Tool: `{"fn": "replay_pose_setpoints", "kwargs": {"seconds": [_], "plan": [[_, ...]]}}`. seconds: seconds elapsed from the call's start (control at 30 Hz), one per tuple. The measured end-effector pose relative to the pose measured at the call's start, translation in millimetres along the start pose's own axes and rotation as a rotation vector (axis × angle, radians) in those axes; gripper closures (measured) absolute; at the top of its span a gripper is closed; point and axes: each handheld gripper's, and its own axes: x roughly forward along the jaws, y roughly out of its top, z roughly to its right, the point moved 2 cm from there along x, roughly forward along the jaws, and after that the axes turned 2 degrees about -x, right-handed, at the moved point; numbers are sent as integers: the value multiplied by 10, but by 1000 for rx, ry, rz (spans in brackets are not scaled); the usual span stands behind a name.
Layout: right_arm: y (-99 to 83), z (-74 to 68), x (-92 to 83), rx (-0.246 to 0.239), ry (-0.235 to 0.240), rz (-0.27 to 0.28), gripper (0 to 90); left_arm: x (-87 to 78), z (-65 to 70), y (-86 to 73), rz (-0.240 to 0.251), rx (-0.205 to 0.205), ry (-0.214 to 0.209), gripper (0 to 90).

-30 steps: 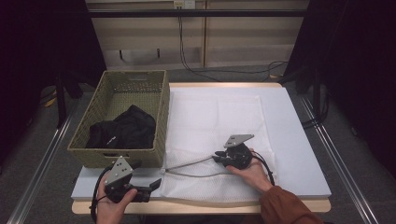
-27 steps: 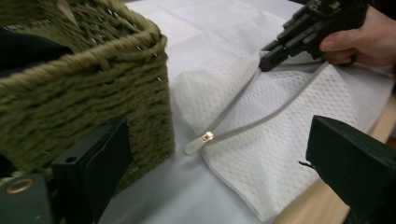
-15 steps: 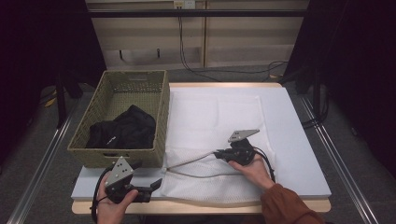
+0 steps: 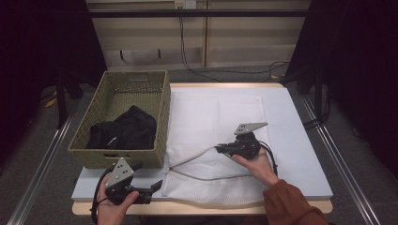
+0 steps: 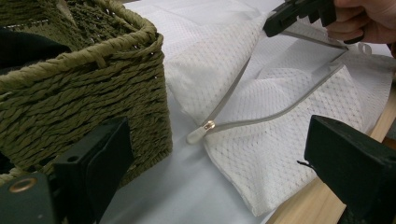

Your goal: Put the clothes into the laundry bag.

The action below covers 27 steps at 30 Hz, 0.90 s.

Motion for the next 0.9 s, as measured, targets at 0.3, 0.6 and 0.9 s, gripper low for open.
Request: {"fn": "replay_pose_setpoints", "kwargs": {"seconds": [0.3,0.6,0.9], "plan": [[135,19,-114,9,19,62,882,1,3,-1,1,-2,-4,78],[283,48,-207,4,25,113,881,-2,-4,-4,0,-6,-3,77],[367,77,-289,1,15,159,881,-8,1,-1,5,-5,-5,75]]}}
